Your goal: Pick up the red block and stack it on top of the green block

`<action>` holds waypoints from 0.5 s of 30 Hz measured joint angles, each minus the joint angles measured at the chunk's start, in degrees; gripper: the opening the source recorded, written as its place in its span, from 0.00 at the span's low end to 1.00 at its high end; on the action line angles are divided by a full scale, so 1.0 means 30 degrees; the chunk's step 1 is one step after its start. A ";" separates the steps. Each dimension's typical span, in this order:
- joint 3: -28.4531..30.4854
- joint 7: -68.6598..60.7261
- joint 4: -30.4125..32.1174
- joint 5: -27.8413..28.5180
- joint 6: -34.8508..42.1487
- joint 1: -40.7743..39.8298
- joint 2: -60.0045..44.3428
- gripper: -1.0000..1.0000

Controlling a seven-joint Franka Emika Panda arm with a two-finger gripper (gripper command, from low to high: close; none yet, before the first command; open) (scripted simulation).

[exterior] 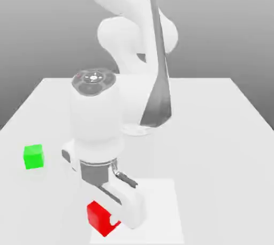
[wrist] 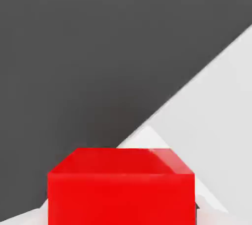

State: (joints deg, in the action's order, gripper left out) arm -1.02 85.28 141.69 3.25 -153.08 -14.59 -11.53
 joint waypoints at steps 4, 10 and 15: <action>0.2293 0.2752 0.1612 0.0544 0.0109 -0.1498 0.1683 0.00; 0.4606 0.6779 0.4090 0.1049 0.0148 -0.5910 0.4316 0.00; 0.5976 0.9068 0.5928 0.0441 -0.0201 -0.7885 0.5887 0.00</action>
State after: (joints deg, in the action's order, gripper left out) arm 16.90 112.48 159.48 4.57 -153.68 -38.24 6.13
